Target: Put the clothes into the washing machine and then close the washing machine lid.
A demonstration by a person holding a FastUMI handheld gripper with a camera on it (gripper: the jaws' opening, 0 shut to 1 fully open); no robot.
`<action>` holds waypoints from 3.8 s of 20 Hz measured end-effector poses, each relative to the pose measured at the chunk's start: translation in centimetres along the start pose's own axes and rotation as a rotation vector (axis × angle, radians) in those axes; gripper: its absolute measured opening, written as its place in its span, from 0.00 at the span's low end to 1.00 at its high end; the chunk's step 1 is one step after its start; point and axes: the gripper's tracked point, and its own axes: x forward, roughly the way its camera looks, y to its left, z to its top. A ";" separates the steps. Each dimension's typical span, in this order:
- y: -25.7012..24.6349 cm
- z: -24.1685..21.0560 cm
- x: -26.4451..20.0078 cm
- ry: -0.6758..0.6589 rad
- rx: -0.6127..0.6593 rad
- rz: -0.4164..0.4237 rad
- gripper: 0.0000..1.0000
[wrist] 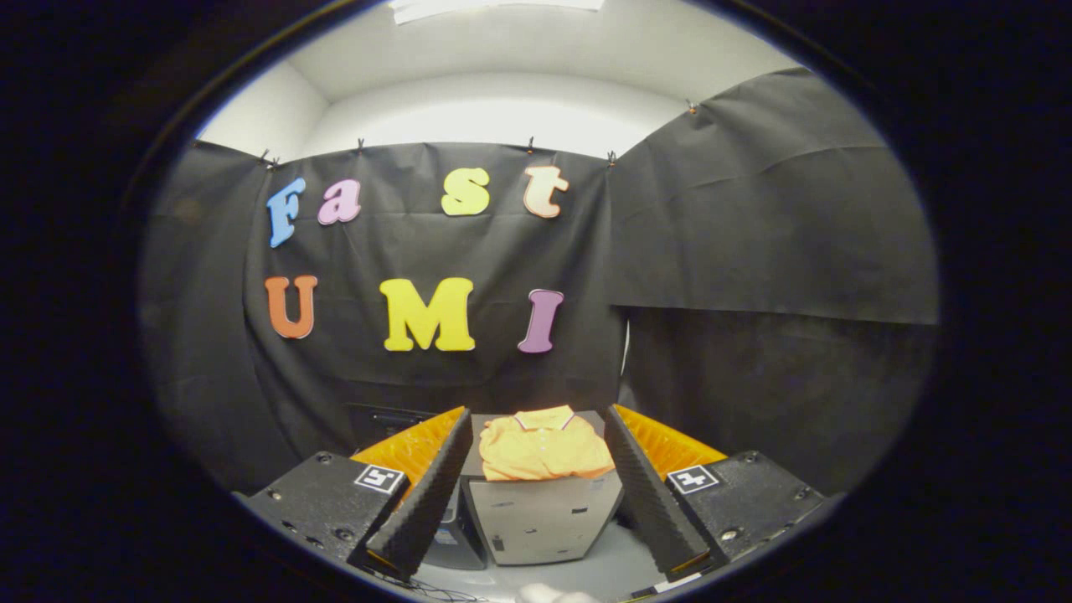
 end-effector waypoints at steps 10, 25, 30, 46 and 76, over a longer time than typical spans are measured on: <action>-3.1 -2.6 14.2 0.108 0.011 0.010 0.99; -1.2 -14.0 37.7 0.433 0.012 0.092 0.99; -1.5 -20.3 42.2 0.578 -0.016 0.079 0.99; -2.7 -25.7 43.7 0.826 -0.024 0.001 0.81; -0.6 -18.6 41.1 0.719 0.037 0.071 0.07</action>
